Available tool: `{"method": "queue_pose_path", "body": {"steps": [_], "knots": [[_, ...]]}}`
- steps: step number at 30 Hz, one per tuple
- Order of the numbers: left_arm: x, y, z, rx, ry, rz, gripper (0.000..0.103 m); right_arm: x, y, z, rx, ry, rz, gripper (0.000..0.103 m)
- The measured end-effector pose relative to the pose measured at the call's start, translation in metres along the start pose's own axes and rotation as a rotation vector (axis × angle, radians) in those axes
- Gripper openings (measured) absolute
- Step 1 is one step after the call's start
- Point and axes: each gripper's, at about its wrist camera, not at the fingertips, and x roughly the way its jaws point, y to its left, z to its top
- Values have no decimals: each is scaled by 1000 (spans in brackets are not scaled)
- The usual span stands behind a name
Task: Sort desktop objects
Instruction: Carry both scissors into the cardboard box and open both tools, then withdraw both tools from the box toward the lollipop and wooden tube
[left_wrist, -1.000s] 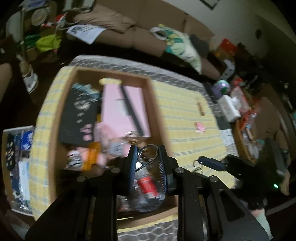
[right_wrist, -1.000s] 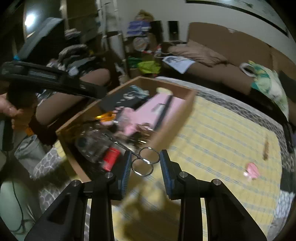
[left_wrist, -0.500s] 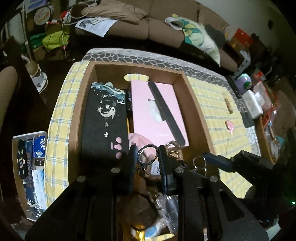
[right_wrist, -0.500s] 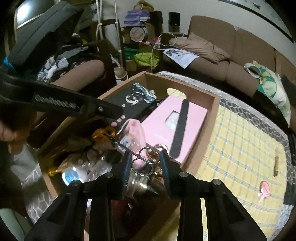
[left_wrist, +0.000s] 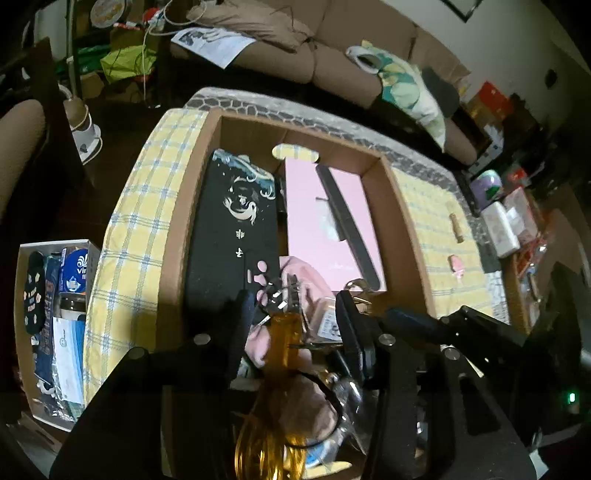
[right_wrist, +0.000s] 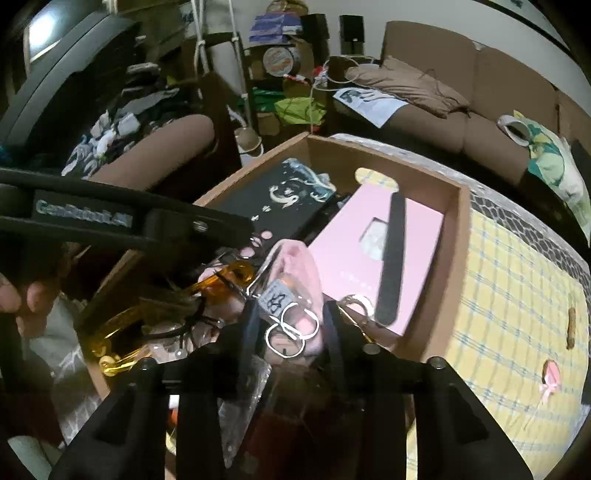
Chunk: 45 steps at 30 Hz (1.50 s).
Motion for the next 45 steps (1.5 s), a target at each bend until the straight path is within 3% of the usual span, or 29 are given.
{"method": "queue_pose_path", "body": {"steps": [5,8,11,18,30,39,45], "knots": [[-22,-10,-7,4,-30,2,54,-29,-11,-2,67,-30,4,48],[-33,-18,-16,19,-48,20,70,-46,-12,-7,65,-26,-24,55],[-43,-30,-27,42,-56,46,72,-61,-13,-15,64,-18,-63,63],[-61,-65,-50,133,-86,87,100,-94,-20,-33,74,-26,-126,103],[-71,-131,-66,246,-130,84,103,-139,-57,-63,159,-34,-208,103],[-25,-191,-63,290,-105,14,103,-177,-154,-104,354,-58,-314,103],[26,-243,-63,340,-79,20,103,-203,-223,-125,435,-68,-407,103]]}}
